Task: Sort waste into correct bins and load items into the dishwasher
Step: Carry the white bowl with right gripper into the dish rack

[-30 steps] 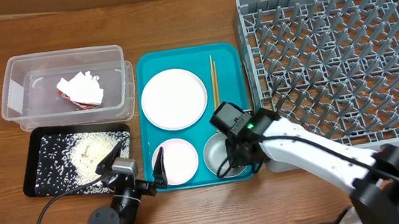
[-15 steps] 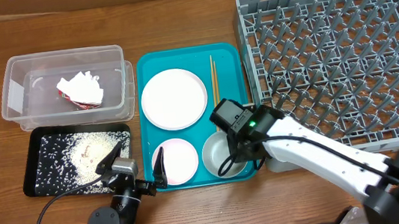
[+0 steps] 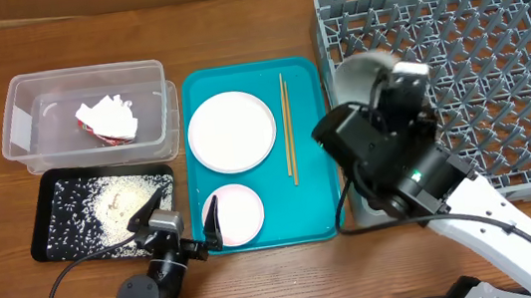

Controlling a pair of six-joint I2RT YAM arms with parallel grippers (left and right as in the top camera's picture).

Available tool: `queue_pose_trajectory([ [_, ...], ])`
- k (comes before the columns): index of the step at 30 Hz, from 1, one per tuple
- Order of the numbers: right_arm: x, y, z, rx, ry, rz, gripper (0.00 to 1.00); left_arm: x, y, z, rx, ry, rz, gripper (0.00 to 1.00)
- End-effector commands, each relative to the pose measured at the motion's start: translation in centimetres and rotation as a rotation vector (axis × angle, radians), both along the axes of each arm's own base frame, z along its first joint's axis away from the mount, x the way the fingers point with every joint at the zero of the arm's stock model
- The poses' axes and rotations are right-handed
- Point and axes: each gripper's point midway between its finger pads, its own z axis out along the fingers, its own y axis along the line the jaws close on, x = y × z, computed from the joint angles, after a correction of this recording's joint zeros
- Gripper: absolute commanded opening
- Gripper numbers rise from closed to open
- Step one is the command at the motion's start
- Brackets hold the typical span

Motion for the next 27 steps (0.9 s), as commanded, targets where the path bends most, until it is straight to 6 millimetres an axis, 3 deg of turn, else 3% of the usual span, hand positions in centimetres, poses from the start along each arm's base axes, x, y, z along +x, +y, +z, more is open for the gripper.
queue_pose_trajectory([
  [1,0.3,-4.3,4.4,-0.201,-0.159,-0.208,0.04,0.0,0.1,0.0,-0.015,-0.002,0.005,1.00],
  [7,1.8,-9.0,1.5,-0.302,-0.009,-0.346,0.04,0.0,0.1,0.0,-0.015,-0.002,0.005,1.00],
  [11,3.1,-10.4,-2.1,-0.246,0.110,-0.363,0.04,0.0,0.1,0.0,-0.015,-0.002,0.005,1.00],
  [17,3.9,-13.6,-5.7,-0.289,0.232,-0.454,0.04,0.0,0.1,0.0,-0.015,-0.001,0.005,1.00],
  [21,4.0,-13.8,-8.9,-0.247,0.353,-0.436,0.04,0.0,0.1,0.0,-0.015,-0.002,0.005,1.00],
  [27,3.7,-12.6,-12.3,-0.230,0.492,-0.385,0.04,0.0,0.1,0.0,-0.015,-0.002,0.005,1.00],
])
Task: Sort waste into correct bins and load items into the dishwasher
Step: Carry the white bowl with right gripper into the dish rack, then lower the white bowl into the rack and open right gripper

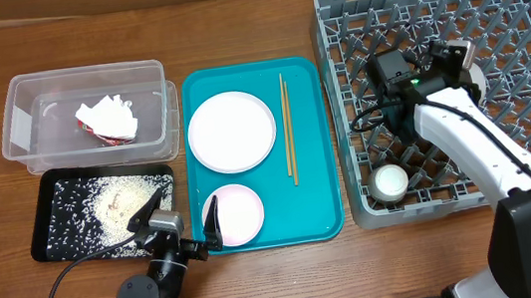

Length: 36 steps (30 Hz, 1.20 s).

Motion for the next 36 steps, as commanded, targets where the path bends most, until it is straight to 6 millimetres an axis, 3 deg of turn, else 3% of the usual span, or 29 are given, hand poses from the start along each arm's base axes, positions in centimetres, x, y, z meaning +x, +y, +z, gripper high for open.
queue_pose_trajectory([
  [1,0.2,1.4,-1.9,0.073,0.056,0.021,0.04,0.0,0.1,0.0,-0.015,-0.002,0.004,1.00],
  [6,-0.1,2.1,-1.9,0.046,0.092,0.049,0.04,0.0,0.1,0.0,-0.015,-0.002,0.004,1.00],
  [15,0.0,1.5,1.8,-0.140,0.058,0.066,0.04,0.0,0.1,0.0,-0.015,-0.002,0.005,1.00],
  [20,0.5,0.5,2.9,-0.192,-0.001,0.036,0.04,0.0,0.1,0.0,-0.015,-0.002,0.005,1.00],
  [28,0.7,0.0,2.2,-0.138,-0.010,0.013,0.04,0.0,0.1,0.0,-0.015,-0.001,0.004,1.00],
  [36,0.7,1.6,0.6,-0.053,0.024,0.051,0.04,0.0,0.1,0.0,-0.015,-0.001,0.005,1.00],
])
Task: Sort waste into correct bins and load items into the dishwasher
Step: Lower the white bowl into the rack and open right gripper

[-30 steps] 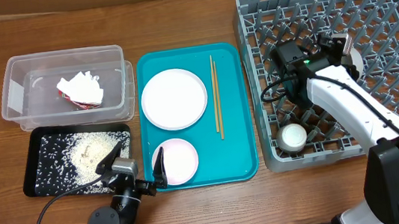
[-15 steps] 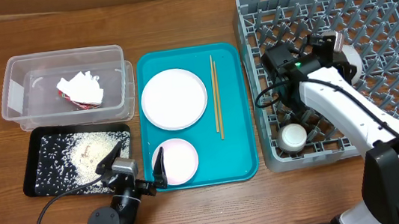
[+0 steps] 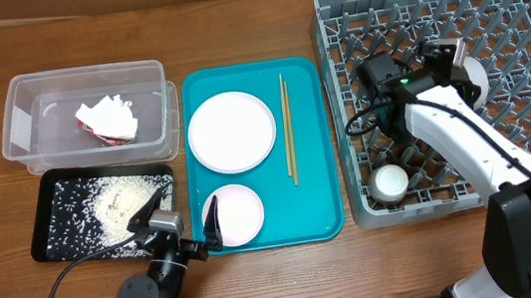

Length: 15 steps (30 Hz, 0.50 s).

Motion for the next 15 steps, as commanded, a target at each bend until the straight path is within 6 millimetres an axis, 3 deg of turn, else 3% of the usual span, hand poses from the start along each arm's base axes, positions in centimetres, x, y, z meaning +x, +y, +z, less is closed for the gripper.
queue_pose_trajectory([
  [1,0.4,1.4,-0.5,0.055,0.005,0.028,0.04,0.0,0.1,0.0,-0.015,-0.001,0.004,1.00],
  [11,-0.2,2.5,-0.3,0.022,0.057,0.069,0.05,0.0,0.1,0.0,-0.015,-0.001,0.004,1.00],
  [15,0.2,1.7,1.7,-0.084,0.000,0.061,0.05,0.0,0.1,0.0,-0.015,-0.002,0.005,1.00],
])
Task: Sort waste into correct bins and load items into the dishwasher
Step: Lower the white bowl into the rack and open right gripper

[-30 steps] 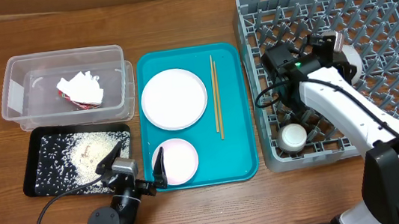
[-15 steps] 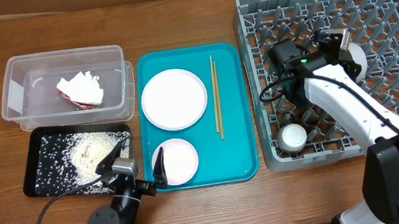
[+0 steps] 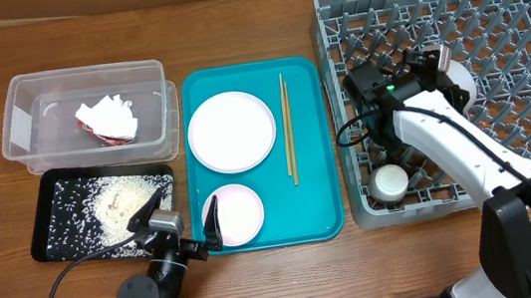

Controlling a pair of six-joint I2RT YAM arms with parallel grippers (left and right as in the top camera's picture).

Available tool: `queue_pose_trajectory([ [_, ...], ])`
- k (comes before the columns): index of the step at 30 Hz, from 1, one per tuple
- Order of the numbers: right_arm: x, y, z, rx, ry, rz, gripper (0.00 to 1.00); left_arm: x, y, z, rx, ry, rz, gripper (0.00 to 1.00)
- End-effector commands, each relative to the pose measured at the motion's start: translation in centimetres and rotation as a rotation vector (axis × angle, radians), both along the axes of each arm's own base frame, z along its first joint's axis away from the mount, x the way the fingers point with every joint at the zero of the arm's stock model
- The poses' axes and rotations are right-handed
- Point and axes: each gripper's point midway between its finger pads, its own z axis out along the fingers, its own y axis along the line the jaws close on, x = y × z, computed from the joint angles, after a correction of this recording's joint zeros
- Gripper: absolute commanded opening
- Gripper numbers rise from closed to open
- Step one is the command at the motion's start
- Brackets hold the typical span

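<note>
My right gripper (image 3: 433, 58) reaches over the middle of the grey dish rack, seemingly shut on the rim of a white bowl (image 3: 458, 79) that sits among the rack's pegs. A small white cup (image 3: 388, 183) stands in the rack's near left corner. The teal tray (image 3: 310, 144) holds a large white plate (image 3: 231, 131), a smaller white plate (image 3: 236, 215) and a pair of chopsticks (image 3: 287, 126). At the tray's near left corner my left gripper (image 3: 181, 219) rests open and empty, one finger by the small plate.
A clear plastic bin (image 3: 22, 127) at the far left holds crumpled paper waste (image 3: 107, 120). In front of it lies a black tray (image 3: 55, 233) covered with rice. The wooden table (image 3: 232, 32) shows around everything.
My right gripper and the white bowl have shifted a little to the left within the rack. The left arm, tray, plates and chopsticks are unchanged.
My right arm first held the bowl above the rack's left edge. Then it was deeper in the rack with the bowl at the middle, and the cup showed in the near left corner. It stayed there and is now slightly further left. The left arm never moved.
</note>
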Motion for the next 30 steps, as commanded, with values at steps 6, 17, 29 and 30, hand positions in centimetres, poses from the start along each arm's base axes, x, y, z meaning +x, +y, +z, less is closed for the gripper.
queue_pose_trajectory([
  [6,1.4,-1.3,2.5,-0.082,-0.144,-0.037,0.05,0.0,0.1,0.0,-0.015,-0.001,0.005,1.00],
  [17,1.1,-0.5,-0.8,0.075,-0.014,-0.016,0.04,0.0,0.1,0.0,-0.015,-0.002,0.004,1.00],
  [29,0.5,-0.4,0.9,-0.047,-0.040,-0.005,0.05,0.0,0.1,0.0,-0.015,-0.001,0.004,1.00],
  [30,0.7,-0.7,1.4,-0.074,-0.061,-0.008,0.05,0.0,0.1,0.0,-0.015,-0.001,0.005,1.00],
])
